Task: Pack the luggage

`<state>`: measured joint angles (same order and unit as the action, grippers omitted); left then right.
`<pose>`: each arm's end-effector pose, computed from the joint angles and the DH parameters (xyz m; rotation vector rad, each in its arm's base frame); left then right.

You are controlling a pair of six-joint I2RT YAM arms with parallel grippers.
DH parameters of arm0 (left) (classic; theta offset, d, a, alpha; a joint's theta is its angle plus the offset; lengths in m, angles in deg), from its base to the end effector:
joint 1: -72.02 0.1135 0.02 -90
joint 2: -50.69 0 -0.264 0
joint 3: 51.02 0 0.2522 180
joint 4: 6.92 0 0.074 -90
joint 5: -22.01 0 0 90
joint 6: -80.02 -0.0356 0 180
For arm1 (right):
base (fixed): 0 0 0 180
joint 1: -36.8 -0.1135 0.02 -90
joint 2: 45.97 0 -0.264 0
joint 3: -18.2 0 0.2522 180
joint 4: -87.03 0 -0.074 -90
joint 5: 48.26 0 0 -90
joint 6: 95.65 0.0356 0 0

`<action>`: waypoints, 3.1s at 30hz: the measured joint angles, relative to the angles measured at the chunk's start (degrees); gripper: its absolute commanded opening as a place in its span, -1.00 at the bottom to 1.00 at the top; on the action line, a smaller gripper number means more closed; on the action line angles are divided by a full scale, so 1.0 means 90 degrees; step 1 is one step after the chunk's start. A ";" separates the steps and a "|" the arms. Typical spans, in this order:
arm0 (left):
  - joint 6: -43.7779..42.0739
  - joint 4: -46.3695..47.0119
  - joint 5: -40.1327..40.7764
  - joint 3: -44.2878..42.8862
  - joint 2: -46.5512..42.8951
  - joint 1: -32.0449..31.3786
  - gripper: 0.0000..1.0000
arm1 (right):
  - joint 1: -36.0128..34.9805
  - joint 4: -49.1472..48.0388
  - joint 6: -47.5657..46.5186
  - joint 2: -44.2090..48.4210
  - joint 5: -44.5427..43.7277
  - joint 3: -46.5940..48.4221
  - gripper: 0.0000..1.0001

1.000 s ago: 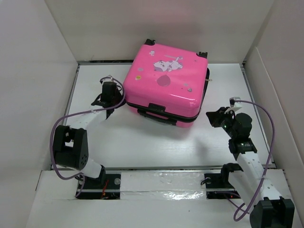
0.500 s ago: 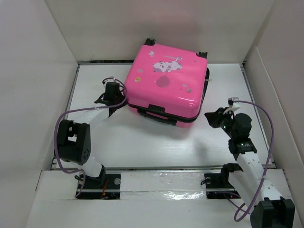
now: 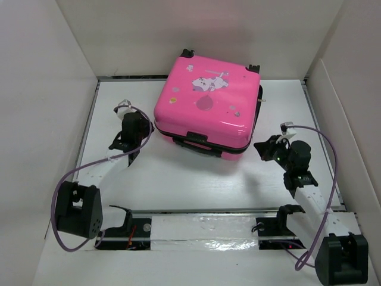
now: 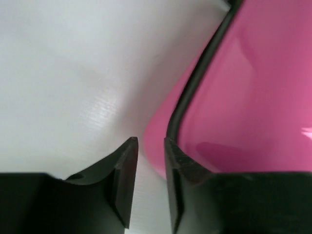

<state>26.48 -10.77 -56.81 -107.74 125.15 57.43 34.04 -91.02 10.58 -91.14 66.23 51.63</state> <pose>0.2831 -0.0666 0.2509 -0.4990 1.8967 -0.4003 0.1833 0.0236 0.2242 -0.0940 1.8289 0.6204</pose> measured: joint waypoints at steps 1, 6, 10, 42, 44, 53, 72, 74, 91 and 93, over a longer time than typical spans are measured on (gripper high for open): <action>0.0090 0.0202 -0.0012 0.0119 -0.0146 -0.0017 -0.88 | 0.0000 -0.0112 -0.0010 -0.0095 0.0000 0.0000 -1.00; 0.0403 0.1069 -0.0185 0.1078 -0.1178 -0.0051 -1.00 | 0.0012 -0.0602 -0.0204 -0.0617 0.0158 0.0002 -0.82; 0.0471 0.1302 -0.0393 0.1528 -0.1200 -0.0100 -1.00 | 0.0061 -0.0950 -0.0311 -0.0928 0.0427 0.0002 -0.62; 0.0440 0.3262 -0.1868 0.2069 -0.0107 -0.2664 -0.23 | 0.1593 -0.2521 -0.0826 -0.2419 0.3104 0.0313 0.08; 0.0476 0.3303 -0.1887 0.2069 -0.0022 -0.2679 -0.17 | 0.1596 -0.2849 -0.0697 -0.2878 0.3288 0.0323 0.17; 0.0510 0.3383 -0.1858 0.2069 0.0153 -0.2800 -0.15 | 0.1637 -0.4600 0.0129 -0.4267 0.4017 0.0335 0.36; 0.0580 0.3551 -0.1804 0.2069 0.0384 -0.2824 -0.17 | 0.1513 -0.7470 0.2982 -0.6625 0.5161 0.0969 -0.46; 0.0580 0.3551 -0.1756 0.2069 0.0384 -0.2878 -0.17 | 0.1447 -0.7553 0.3089 -0.6618 0.5141 0.0911 -0.57; 0.0648 0.3750 -0.1622 0.1370 0.1103 -0.3330 -0.18 | 0.1382 -0.7735 0.3155 -0.5955 0.4155 -0.0049 -0.99; 0.0651 0.3735 -0.1649 0.1297 0.1231 -0.3373 -0.18 | 0.1375 -0.7718 0.3092 -0.5790 0.4053 -0.0199 -0.52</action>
<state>32.34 22.85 -71.65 -96.07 136.23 27.07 46.41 -160.48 38.40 -143.24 102.71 49.83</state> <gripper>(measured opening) 0.414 0.163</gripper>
